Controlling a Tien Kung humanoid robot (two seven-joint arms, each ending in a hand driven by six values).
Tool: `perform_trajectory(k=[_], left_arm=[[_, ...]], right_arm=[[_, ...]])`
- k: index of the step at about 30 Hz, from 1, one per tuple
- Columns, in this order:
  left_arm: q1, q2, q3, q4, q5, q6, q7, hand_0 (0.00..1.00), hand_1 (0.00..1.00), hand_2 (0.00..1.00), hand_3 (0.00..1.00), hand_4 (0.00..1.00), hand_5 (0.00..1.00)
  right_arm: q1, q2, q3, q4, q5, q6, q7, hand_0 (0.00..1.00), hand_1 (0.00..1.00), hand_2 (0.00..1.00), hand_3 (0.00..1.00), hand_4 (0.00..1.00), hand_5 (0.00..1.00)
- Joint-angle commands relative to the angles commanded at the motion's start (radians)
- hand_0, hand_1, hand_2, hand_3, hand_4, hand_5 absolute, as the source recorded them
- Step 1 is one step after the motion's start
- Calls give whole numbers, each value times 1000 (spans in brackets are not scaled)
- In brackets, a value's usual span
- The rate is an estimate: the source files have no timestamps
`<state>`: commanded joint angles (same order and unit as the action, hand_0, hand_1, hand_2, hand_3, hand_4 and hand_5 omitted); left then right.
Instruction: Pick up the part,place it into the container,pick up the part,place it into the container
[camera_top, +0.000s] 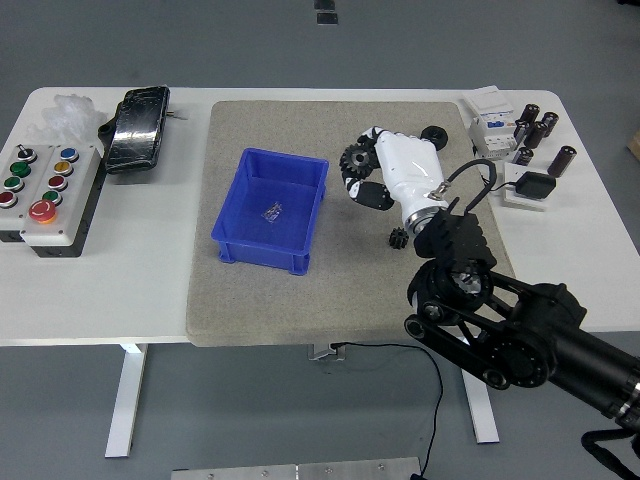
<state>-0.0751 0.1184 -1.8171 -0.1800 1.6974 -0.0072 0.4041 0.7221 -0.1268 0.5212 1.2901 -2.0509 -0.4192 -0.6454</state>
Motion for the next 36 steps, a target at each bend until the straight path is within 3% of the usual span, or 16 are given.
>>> perform_trajectory(k=[2, 3, 8, 9, 14, 15, 20, 21, 26, 27, 31, 36], left_arm=[[-1, 0, 0, 0, 0, 0, 2, 715, 737, 751, 821, 842, 517], [-3, 0, 0, 0, 0, 0, 3, 715, 736, 750, 820, 842, 515], [-6, 3, 0, 0, -2, 2, 7, 715, 736, 750, 820, 842, 515], [-5, 4, -1, 0, -2, 2, 8, 714, 736, 749, 818, 841, 513], [-4, 5, -9, 0, 5, 4, 15, 714, 736, 749, 818, 841, 513], [-4, 5, -9, 0, 6, 3, 16, 712, 735, 741, 818, 840, 512], [-5, 3, -6, 0, 5, 2, 17, 712, 735, 741, 818, 840, 512], [-5, 3, -5, 0, 4, 1, 17, 712, 734, 734, 817, 838, 508], [-2, 14, 9, 0, -3, 4, 6, 712, 734, 734, 817, 838, 508], [-2, 16, 10, 0, -3, 6, 4, 708, 729, 722, 811, 832, 497], [-2, 22, 9, 0, -1, 12, -2, 708, 729, 722, 811, 832, 497], [-1, 14, 8, 0, 1, 15, -7, 705, 728, 719, 806, 827, 491]], right_arm=[[16, 12, -29, -2, 17, 6, 0, 256, 394, 285, 462, 42, 2], [27, 21, -51, -4, 29, 25, 0, 410, 593, 624, 638, 458, 128], [54, 53, -147, -25, 63, 104, 0, 410, 593, 624, 638, 458, 128], [56, 57, -159, -29, 66, 110, 0, 570, 714, 748, 686, 474, 300], [62, 74, -195, -46, 47, 120, 0, 570, 714, 748, 686, 474, 300], [62, 75, -195, -46, 34, 116, 0, 610, 736, 779, 752, 792, 490], [61, 77, -179, -43, -18, 86, 0, 610, 736, 779, 752, 792, 490], [61, 77, -177, -44, -23, 80, 0, 615, 749, 787, 785, 897, 516], [58, 82, -192, -61, -16, 72, 0, 615, 749, 787, 785, 897, 516], [57, 83, -196, -65, -11, 76, 0, 635, 767, 810, 822, 941, 489], [49, 83, -193, -74, -6, 74, 0, 635, 767, 810, 822, 941, 489], [-3, 52, -90, -52, -84, 29, 0, 603, 747, 788, 800, 909, 450]])
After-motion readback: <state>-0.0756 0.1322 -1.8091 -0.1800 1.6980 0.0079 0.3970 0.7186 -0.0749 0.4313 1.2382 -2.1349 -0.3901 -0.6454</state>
